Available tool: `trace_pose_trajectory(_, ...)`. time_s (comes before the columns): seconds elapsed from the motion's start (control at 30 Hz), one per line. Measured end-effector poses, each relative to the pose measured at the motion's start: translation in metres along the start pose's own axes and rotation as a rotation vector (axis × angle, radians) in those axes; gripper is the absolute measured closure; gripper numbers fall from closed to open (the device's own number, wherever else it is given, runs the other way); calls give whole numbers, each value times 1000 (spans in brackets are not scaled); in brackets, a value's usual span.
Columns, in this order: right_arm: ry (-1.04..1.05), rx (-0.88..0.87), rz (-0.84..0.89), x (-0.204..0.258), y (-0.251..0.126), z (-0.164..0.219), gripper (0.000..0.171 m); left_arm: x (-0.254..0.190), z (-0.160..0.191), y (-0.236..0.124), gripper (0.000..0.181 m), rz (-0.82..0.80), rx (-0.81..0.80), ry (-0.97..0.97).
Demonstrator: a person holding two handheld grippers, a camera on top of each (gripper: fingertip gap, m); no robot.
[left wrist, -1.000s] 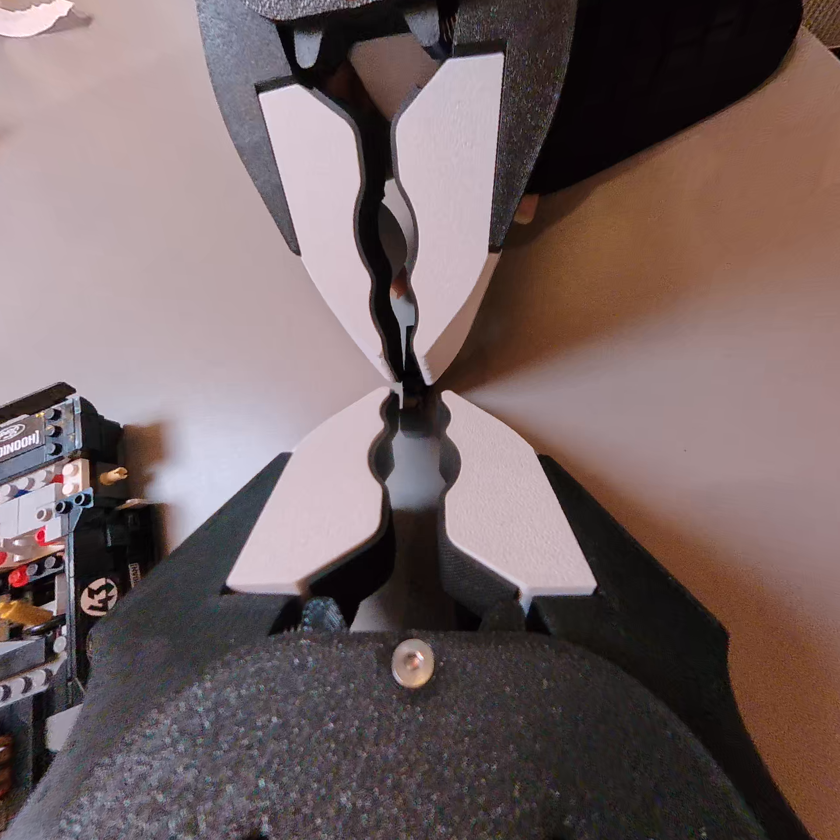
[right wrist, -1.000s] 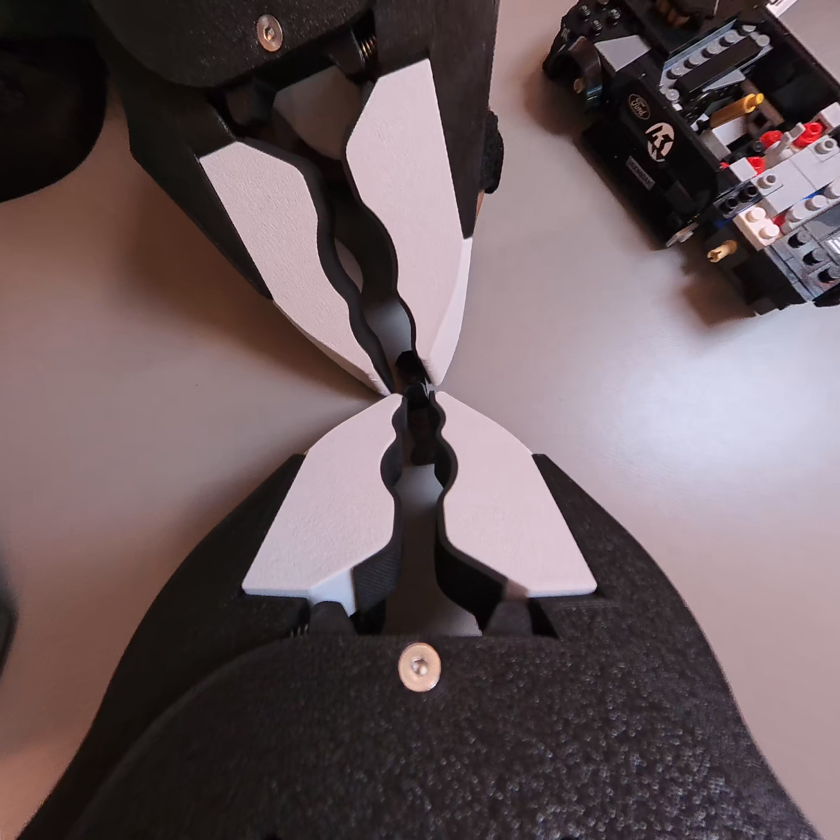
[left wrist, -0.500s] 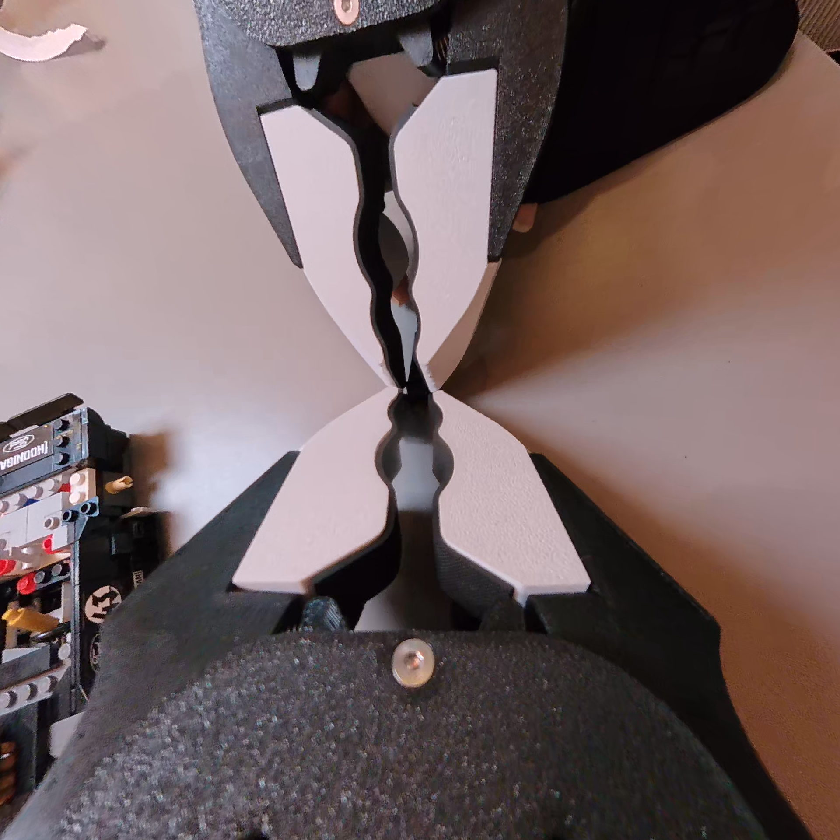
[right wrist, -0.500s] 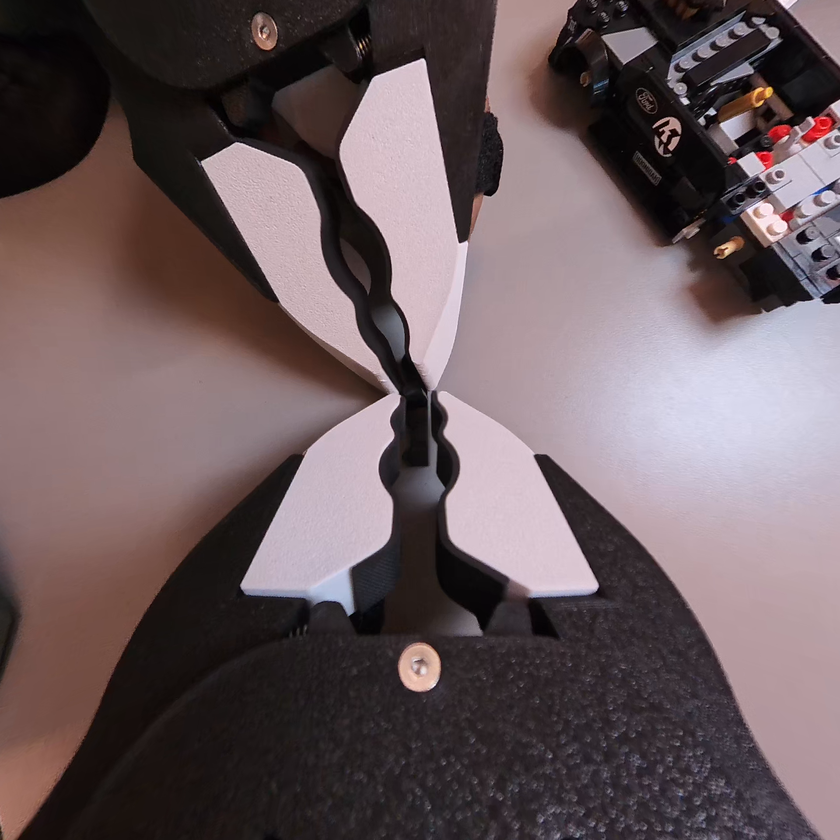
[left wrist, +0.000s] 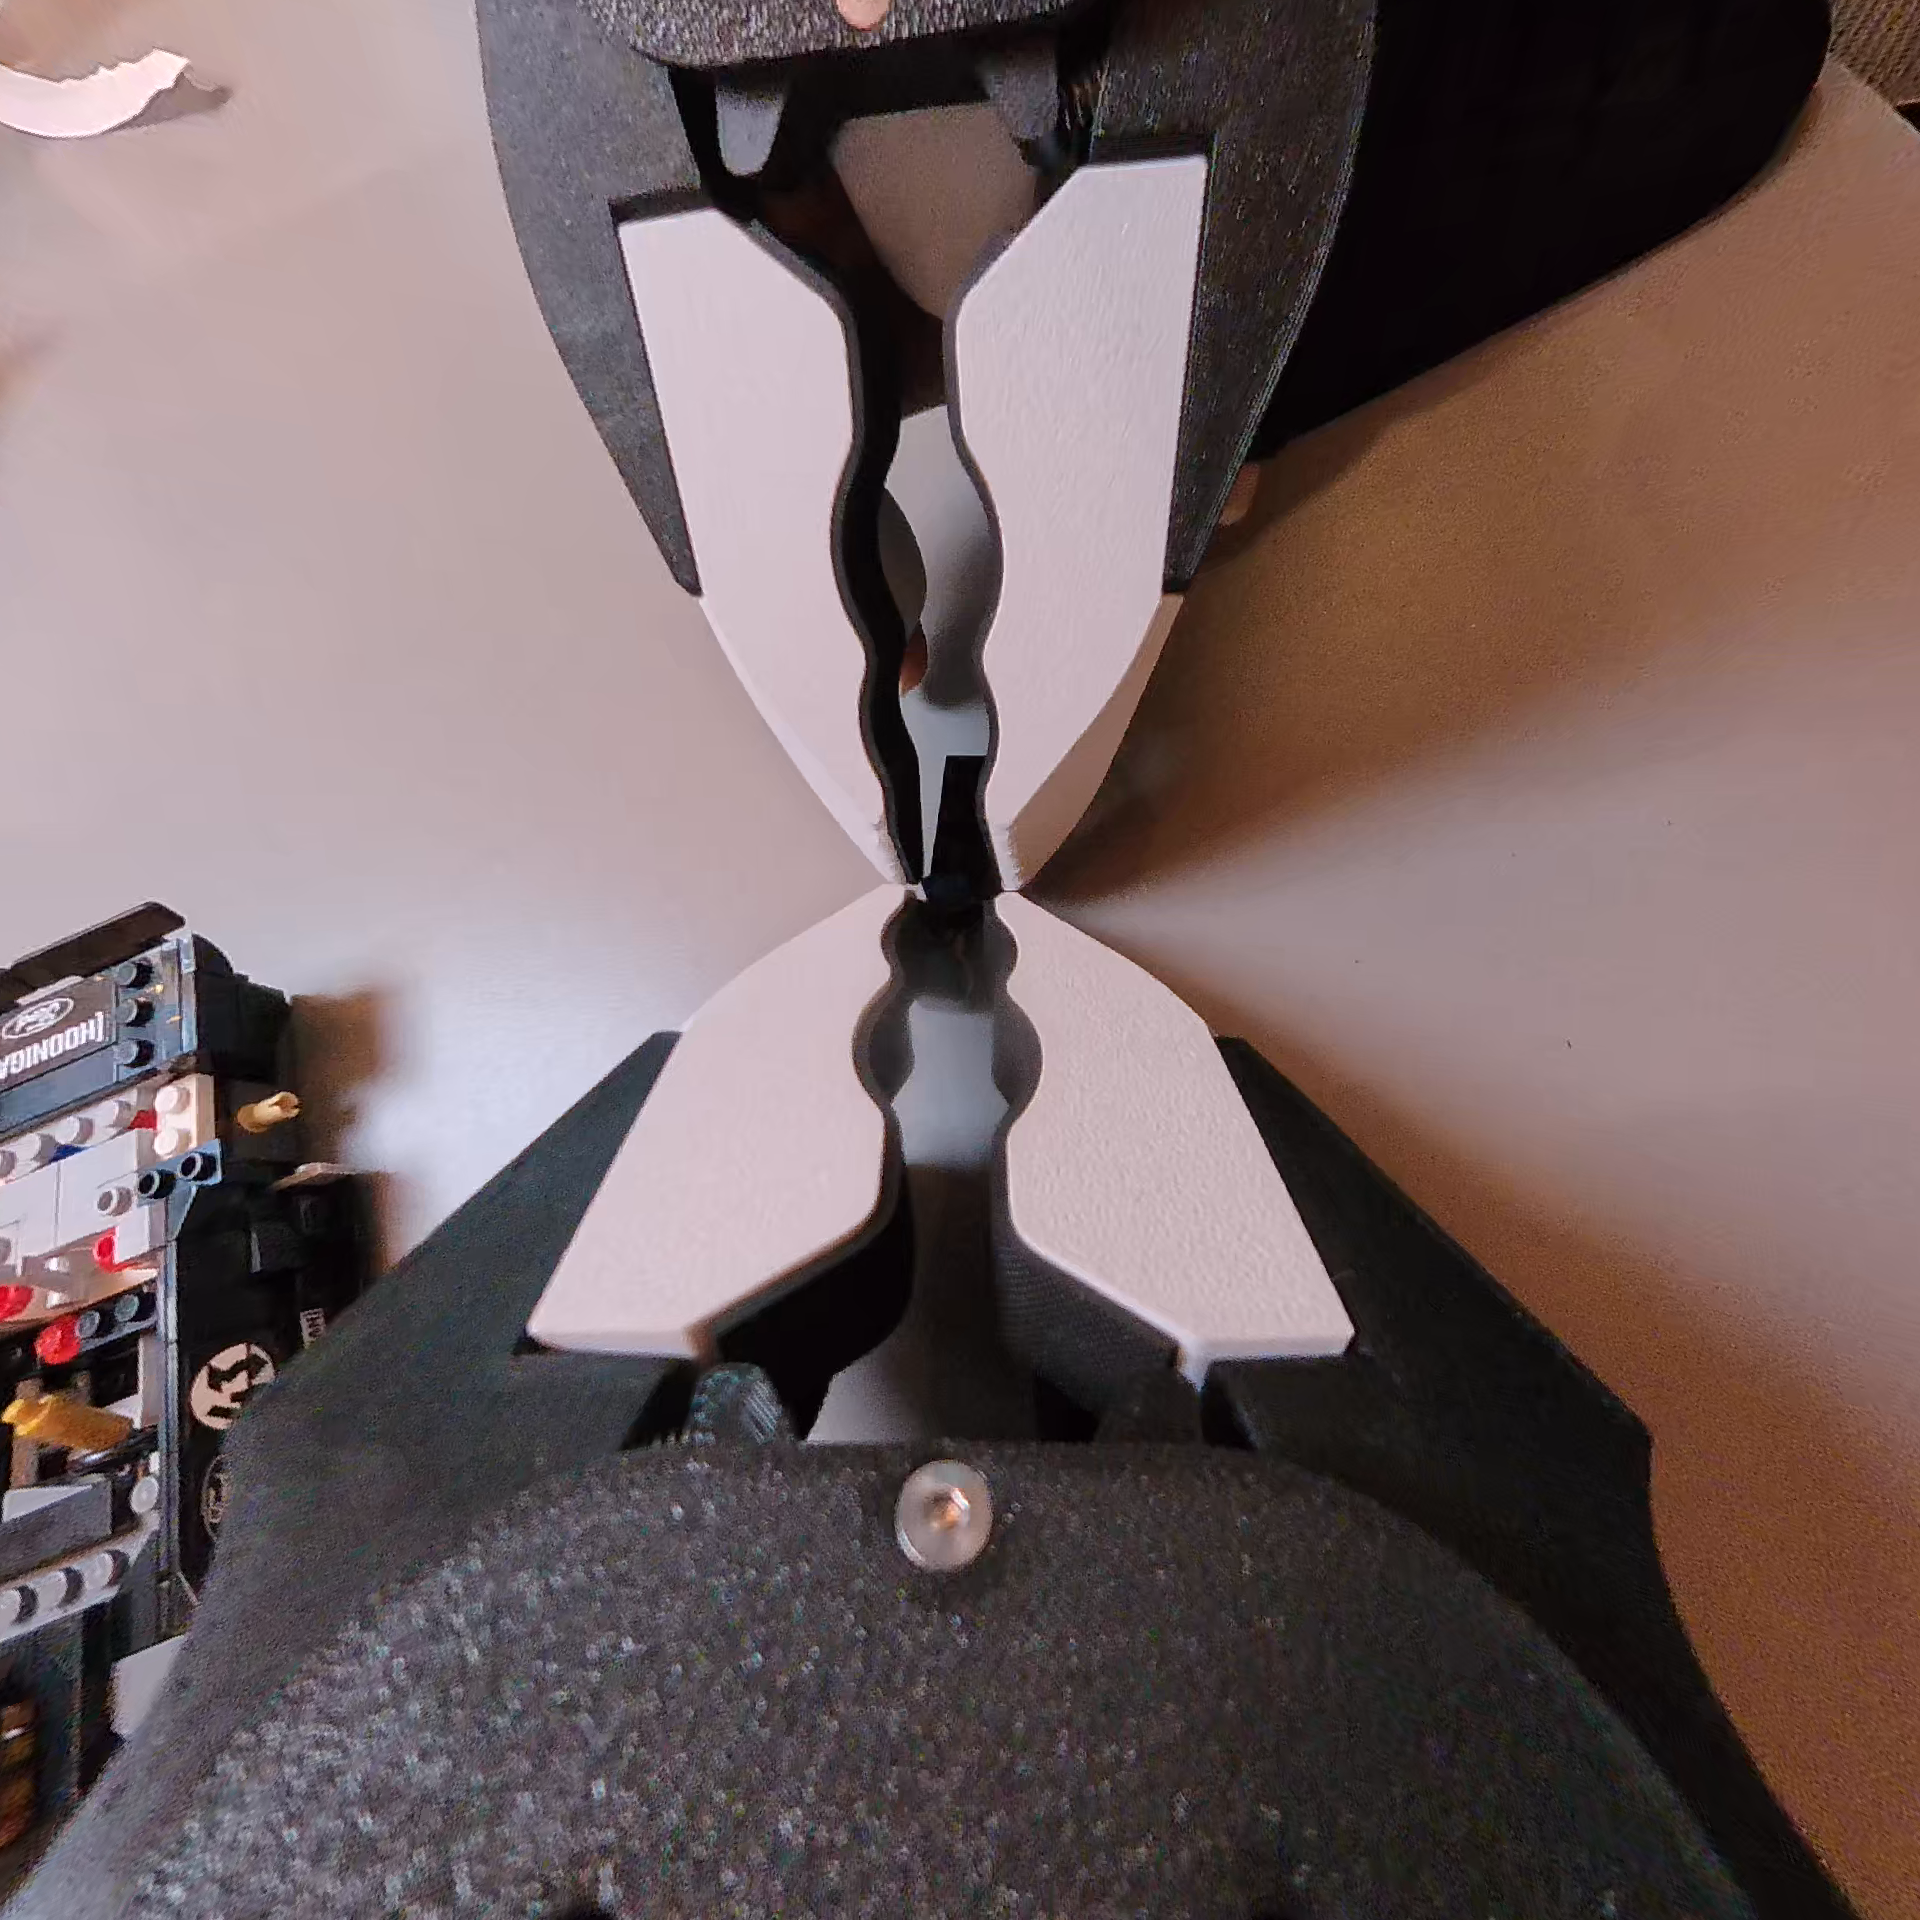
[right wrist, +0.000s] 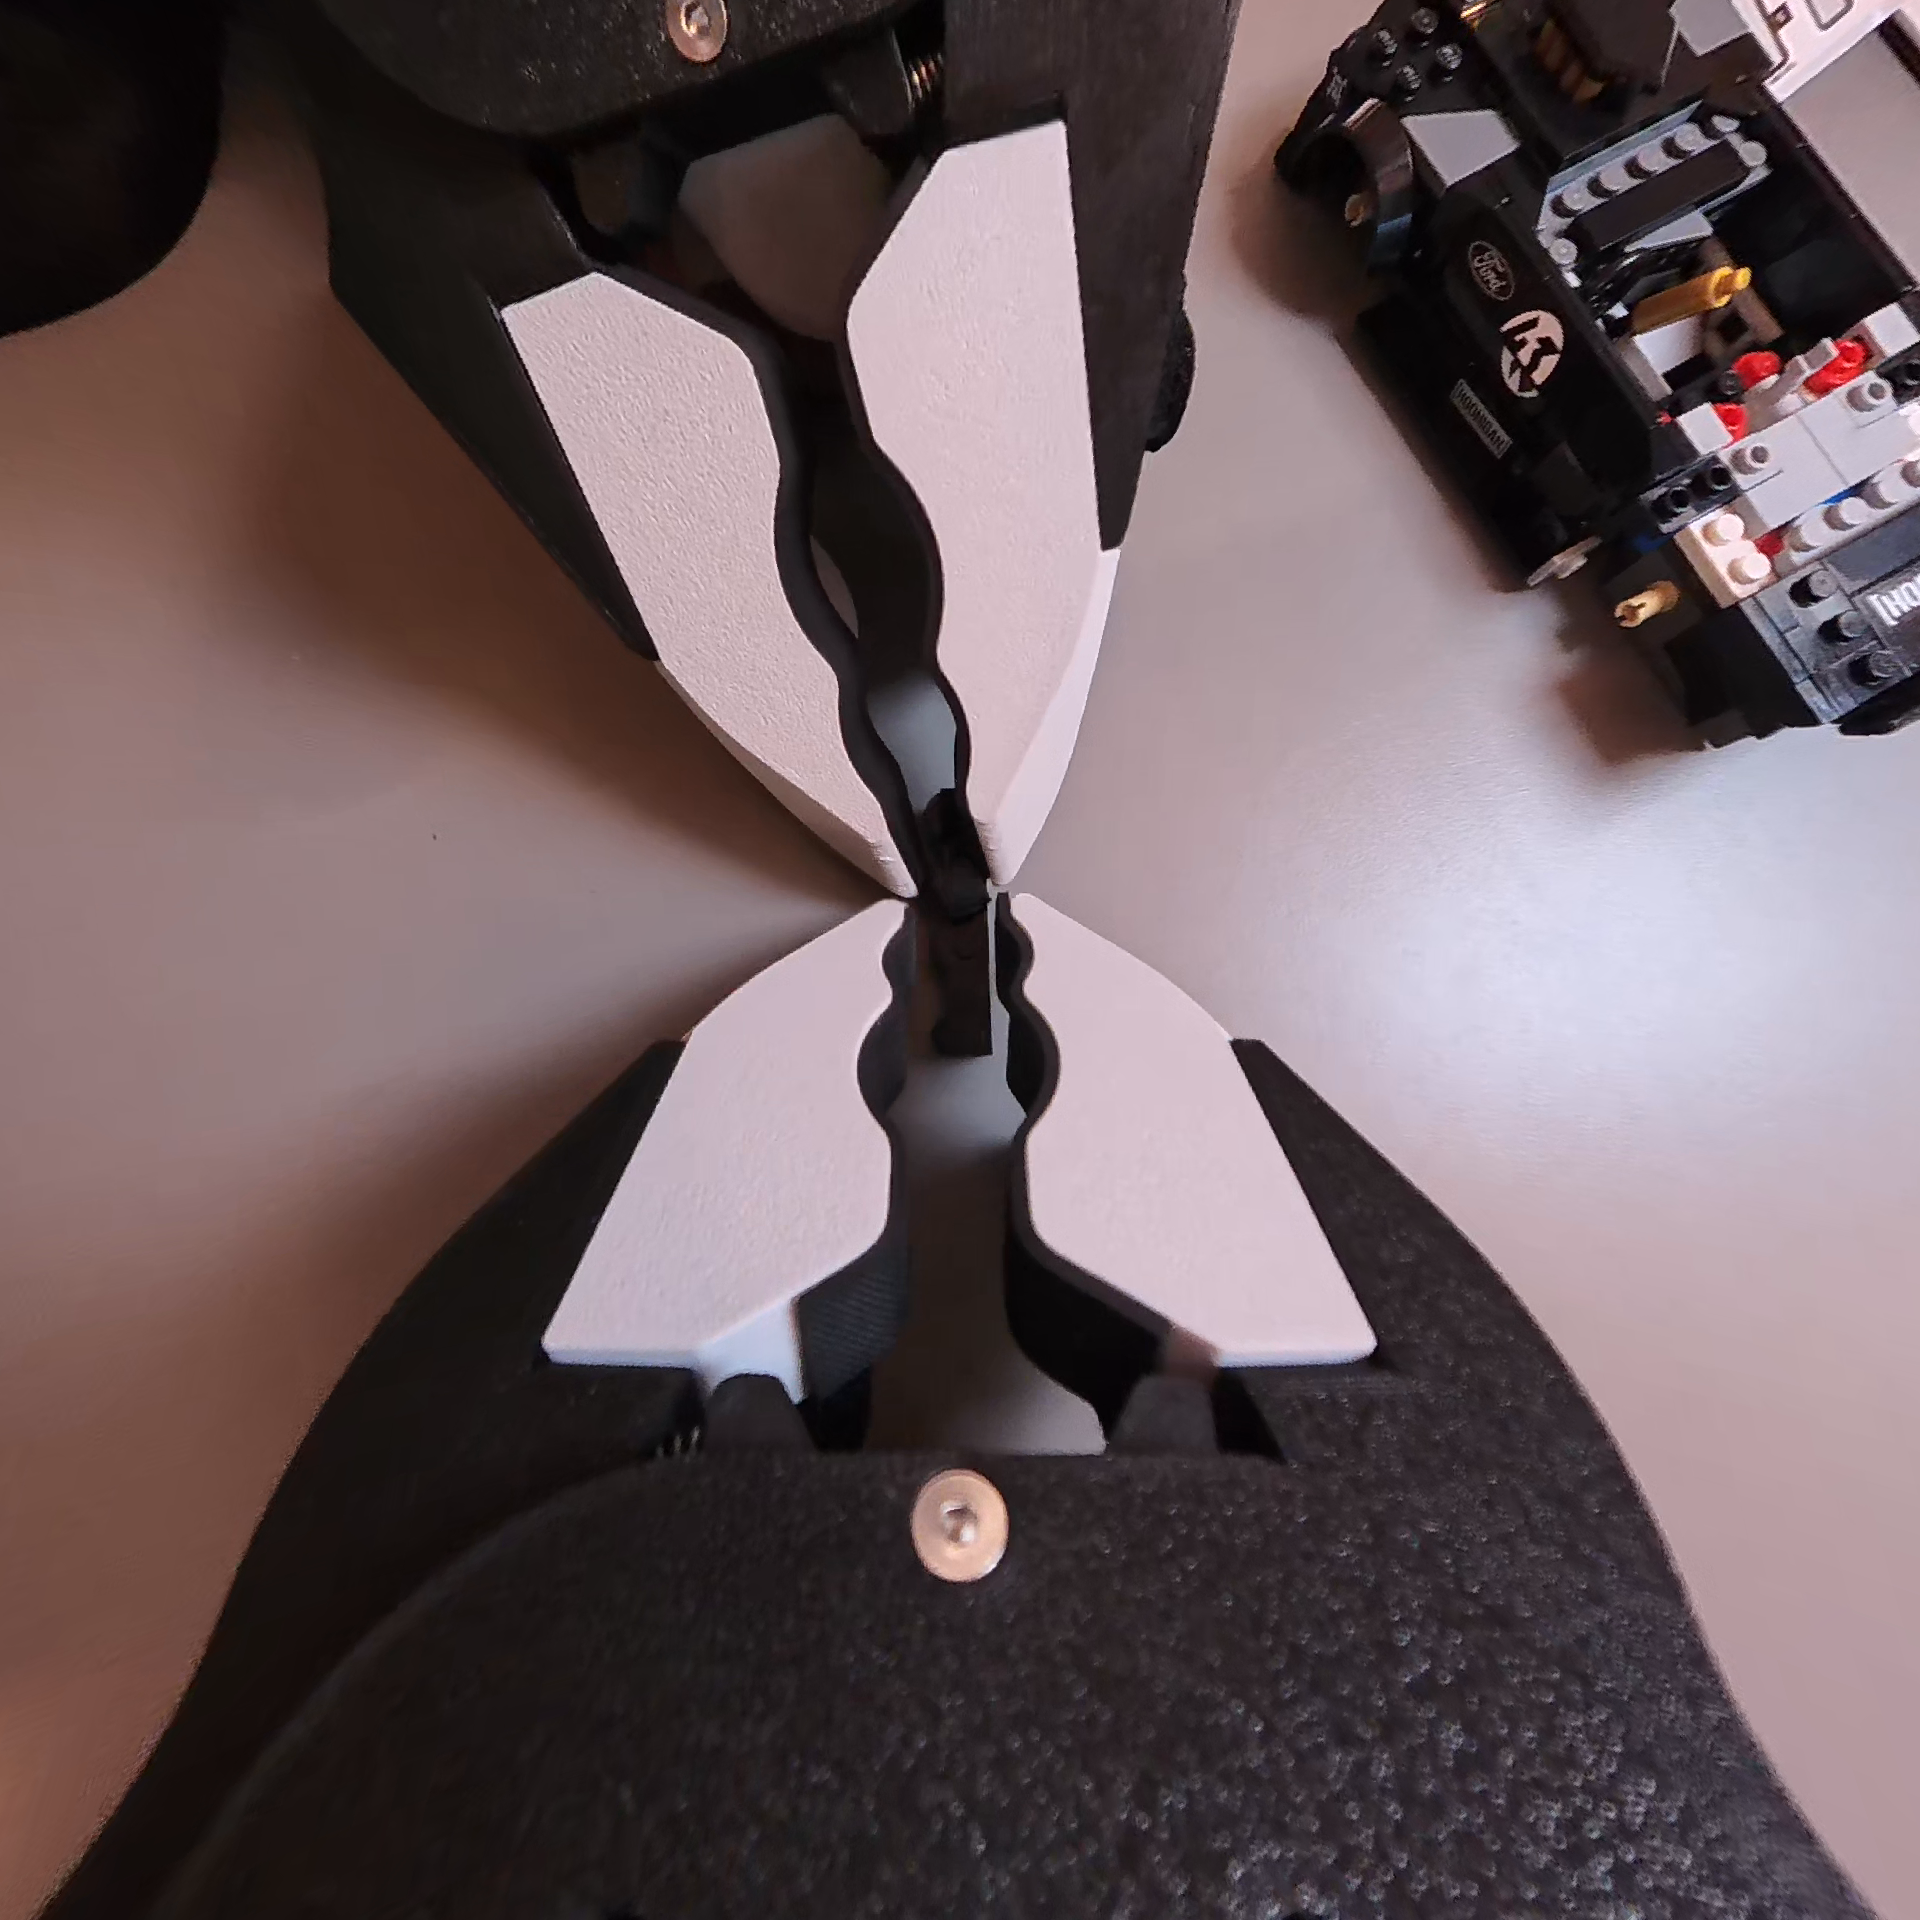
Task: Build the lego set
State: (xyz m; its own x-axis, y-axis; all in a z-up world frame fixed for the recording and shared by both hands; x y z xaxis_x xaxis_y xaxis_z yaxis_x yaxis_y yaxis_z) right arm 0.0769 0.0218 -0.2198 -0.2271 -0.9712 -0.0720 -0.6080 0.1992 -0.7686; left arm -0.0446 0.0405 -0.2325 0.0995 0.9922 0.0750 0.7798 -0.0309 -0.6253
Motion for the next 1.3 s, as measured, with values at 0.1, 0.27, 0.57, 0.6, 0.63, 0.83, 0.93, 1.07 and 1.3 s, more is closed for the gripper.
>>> trace_pose_trajectory(0.1,3,-1,1,0,1,1,157,0,0,0,171,1,2,3)
trace_pose_trajectory(0.27,0,-4,3,-1,-1,0,157,1,0,-1,170,-2,-2,0)
trace_pose_trajectory(0.57,-69,-26,31,6,-6,0,157,3,4,-5,159,18,50,-9)
trace_pose_trajectory(0.6,-79,-31,31,8,-6,0,157,3,5,-3,159,20,62,-10)
trace_pose_trajectory(0.63,-81,-43,29,11,-7,1,157,3,4,-3,160,18,55,-11)
trace_pose_trajectory(0.83,-78,-83,76,14,-14,4,157,2,2,0,169,16,72,-3)
trace_pose_trajectory(0.93,-100,-105,105,16,-15,3,156,3,1,0,169,1,80,-11)
trace_pose_trajectory(1.07,-195,-141,204,20,-16,0,152,4,0,-4,169,-12,53,-17)
trace_pose_trajectory(1.3,-470,-143,451,30,-13,-5,139,10,-9,-15,169,-17,32,-81)
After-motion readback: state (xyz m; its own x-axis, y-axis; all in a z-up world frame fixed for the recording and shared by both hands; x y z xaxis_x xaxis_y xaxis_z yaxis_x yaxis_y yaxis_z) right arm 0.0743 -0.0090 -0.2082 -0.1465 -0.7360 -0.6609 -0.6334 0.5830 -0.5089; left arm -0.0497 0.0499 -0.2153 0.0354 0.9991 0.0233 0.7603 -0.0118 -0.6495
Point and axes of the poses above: each gripper's, where its closed fingertips meet, y out along the fingers, z out of its underside, x = y × z across the jaws, the point moved 9 cm from there along -y, back along the fingers, and after that the axes turned 7 degrees about -y, right-handed, at the moved point
